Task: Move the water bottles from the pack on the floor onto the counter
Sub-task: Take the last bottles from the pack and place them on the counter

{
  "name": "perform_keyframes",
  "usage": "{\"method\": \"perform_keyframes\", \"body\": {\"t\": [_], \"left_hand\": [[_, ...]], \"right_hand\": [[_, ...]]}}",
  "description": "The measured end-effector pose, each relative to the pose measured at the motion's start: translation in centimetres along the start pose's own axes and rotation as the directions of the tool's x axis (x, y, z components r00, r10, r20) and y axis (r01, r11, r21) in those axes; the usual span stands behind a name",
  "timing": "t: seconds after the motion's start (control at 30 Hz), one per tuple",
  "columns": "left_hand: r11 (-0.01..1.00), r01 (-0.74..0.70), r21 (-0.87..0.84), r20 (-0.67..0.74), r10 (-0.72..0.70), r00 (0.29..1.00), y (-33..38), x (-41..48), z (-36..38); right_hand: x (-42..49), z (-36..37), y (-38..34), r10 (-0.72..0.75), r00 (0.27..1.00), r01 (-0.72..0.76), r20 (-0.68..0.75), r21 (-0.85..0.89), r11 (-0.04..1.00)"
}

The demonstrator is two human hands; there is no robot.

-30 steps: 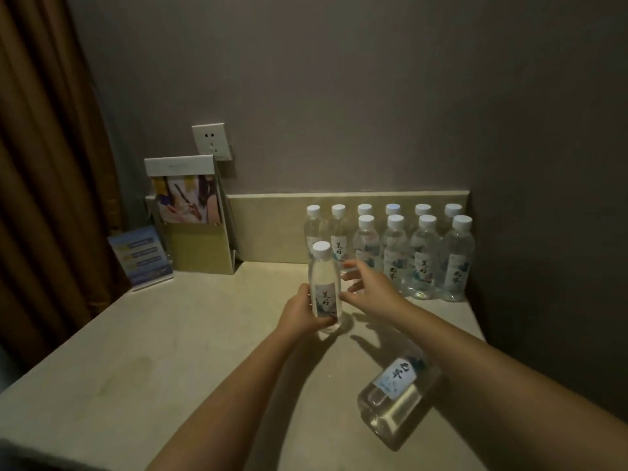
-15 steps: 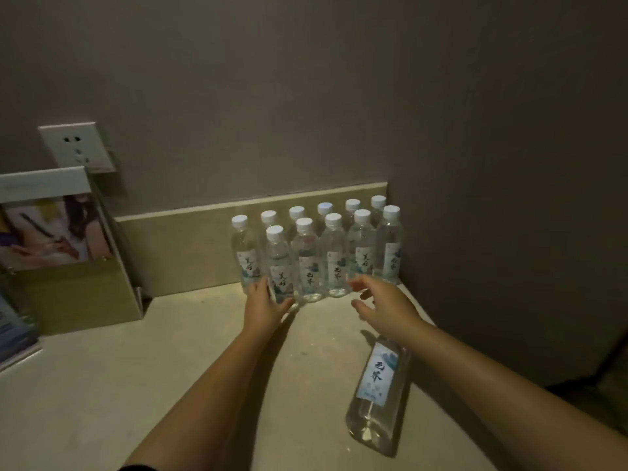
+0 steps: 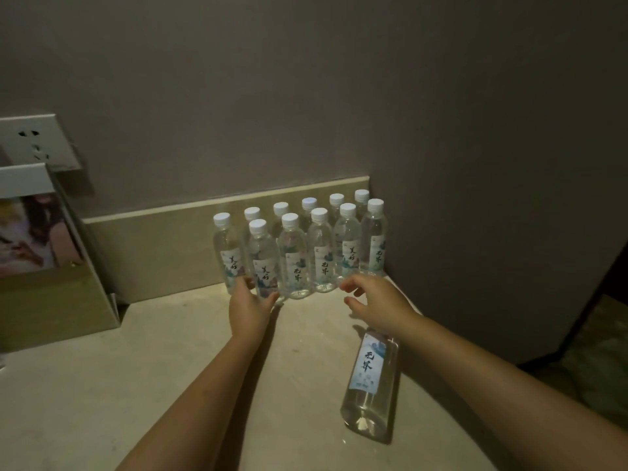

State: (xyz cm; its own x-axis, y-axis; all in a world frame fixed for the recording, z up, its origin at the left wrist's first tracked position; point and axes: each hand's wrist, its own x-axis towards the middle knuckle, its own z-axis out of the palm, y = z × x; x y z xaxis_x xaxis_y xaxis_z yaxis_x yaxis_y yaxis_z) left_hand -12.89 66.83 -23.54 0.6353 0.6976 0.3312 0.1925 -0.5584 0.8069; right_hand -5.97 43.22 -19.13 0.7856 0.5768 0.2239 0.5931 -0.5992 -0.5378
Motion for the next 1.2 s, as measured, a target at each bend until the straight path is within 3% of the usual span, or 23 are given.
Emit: {"method": "perform_keyframes", "body": {"t": [0.17, 0.27, 0.37, 0.43, 0.5, 0.57, 0.73, 0.83, 0.97, 1.1, 1.2], "left_hand": [[0.982, 0.171, -0.08, 0.019, -0.17, 0.985, 1.2, -2.4, 0.8], [0.992, 0.105, -0.066, 0.275, -0.083, 0.958, 3.3, -4.1, 1.4], [0.99, 0.045, -0.131, 0.53, 0.031, 0.848, 6.0, -6.0, 1.7], [0.996, -0.032, -0.086, 0.651, 0.08, 0.755, 7.8, -7.6, 2.1], [0.988, -0.148, 0.039, 0.723, 0.074, 0.687, 9.1, -8.8, 2.6], [0.956, -0.244, 0.161, 0.741, 0.046, 0.669, 10.3, -9.9, 3.1], [0.932, -0.25, 0.262, 0.808, -0.07, 0.585, 11.5, -11.8, 4.1], [0.945, -0.16, 0.286, 0.755, -0.119, 0.645, 11.4, -12.0, 4.3], [0.94, -0.153, 0.304, 0.678, -0.101, 0.728, 10.7, -11.8, 3.0], [0.954, -0.151, 0.257, 0.46, 0.017, 0.888, 9.7, -10.3, -0.2], [0.976, -0.138, 0.17, 0.259, 0.091, 0.962, 8.7, -9.4, -3.0]], "right_hand": [[0.0, -0.1, 0.7, 0.051, 0.998, -0.051, -0.043, -0.006, 0.999], [-0.1, -0.3, 0.8, 0.08, 0.994, -0.078, -0.071, 0.032, 0.996], [-0.2, -0.7, 0.9, 0.084, 0.99, -0.08, -0.11, 0.038, 0.996], [-0.5, -1.2, 1.1, 0.089, 0.988, -0.086, -0.124, 0.027, 0.996], [-0.7, -1.7, 1.4, 0.102, 0.986, -0.101, -0.134, 0.016, 0.995], [-1.3, -2.5, 1.9, 0.111, 0.982, -0.109, -0.152, 0.021, 0.994], [-2.5, -4.0, 3.1, 0.114, 0.98, -0.101, -0.166, 0.083, 0.991], [-3.3, -4.0, 3.4, 0.1, 0.985, -0.086, -0.142, 0.102, 0.991], [-4.0, -3.5, 3.1, 0.06, 0.987, -0.04, -0.147, 0.139, 0.989], [-3.0, -3.1, 1.3, -0.015, 0.99, 0.036, -0.14, 0.146, 0.989], [-1.8, -2.1, -1.1, -0.075, 0.992, 0.089, -0.103, 0.138, 0.986]]}}
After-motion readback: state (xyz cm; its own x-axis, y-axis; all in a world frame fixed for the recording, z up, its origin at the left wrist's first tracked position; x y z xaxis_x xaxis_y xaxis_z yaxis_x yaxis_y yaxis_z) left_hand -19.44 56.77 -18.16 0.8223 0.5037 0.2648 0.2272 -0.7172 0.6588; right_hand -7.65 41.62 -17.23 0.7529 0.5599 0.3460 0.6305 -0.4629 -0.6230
